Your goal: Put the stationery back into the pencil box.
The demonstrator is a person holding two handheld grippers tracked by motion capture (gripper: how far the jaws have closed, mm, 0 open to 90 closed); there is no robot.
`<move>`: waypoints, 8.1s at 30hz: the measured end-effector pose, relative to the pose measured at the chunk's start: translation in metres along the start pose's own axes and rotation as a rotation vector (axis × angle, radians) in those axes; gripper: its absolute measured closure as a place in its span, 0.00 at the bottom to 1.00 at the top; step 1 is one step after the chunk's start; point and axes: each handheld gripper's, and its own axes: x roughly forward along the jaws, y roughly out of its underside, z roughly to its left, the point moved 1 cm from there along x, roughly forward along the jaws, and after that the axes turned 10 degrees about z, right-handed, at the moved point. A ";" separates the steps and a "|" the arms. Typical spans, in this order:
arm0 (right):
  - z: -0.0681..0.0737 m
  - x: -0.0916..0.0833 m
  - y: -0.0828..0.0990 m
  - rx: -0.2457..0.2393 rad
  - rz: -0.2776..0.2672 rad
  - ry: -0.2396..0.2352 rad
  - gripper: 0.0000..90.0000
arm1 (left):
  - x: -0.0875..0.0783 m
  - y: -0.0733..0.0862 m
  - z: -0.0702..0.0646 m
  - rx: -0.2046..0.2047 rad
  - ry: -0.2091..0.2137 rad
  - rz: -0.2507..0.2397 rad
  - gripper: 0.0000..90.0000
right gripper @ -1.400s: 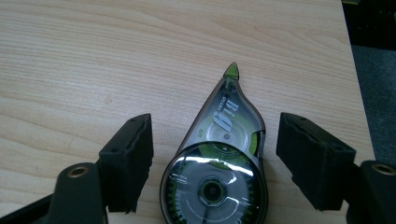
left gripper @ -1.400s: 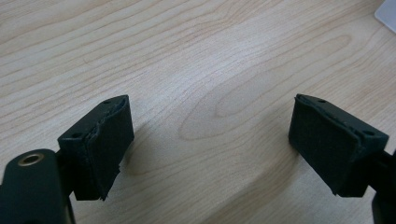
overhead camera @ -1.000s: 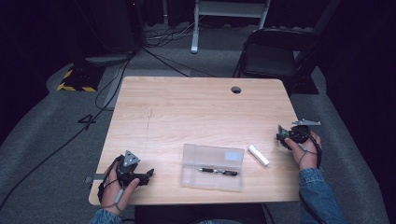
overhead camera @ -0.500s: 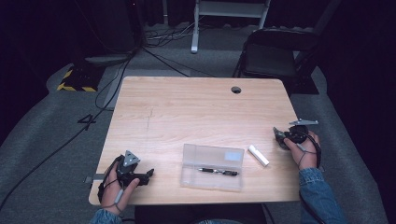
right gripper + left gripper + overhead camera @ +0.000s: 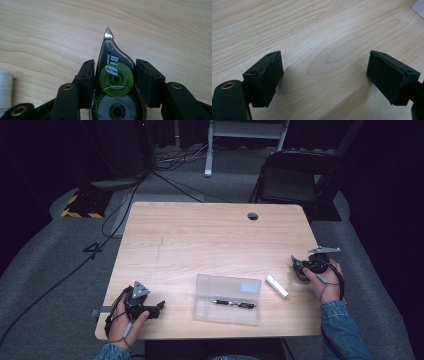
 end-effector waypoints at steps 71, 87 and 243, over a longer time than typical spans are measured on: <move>0.225 -0.048 0.003 -0.816 0.172 -0.462 0.58 | 0.003 -0.004 0.002 0.007 0.001 -0.001 0.14; 0.226 -0.027 0.009 -0.874 0.234 -0.445 0.58 | 0.003 -0.004 0.002 0.007 0.001 -0.001 0.14; 0.100 -0.025 0.002 -0.321 0.298 -0.095 0.59 | 0.004 -0.006 0.003 0.004 0.007 0.001 0.12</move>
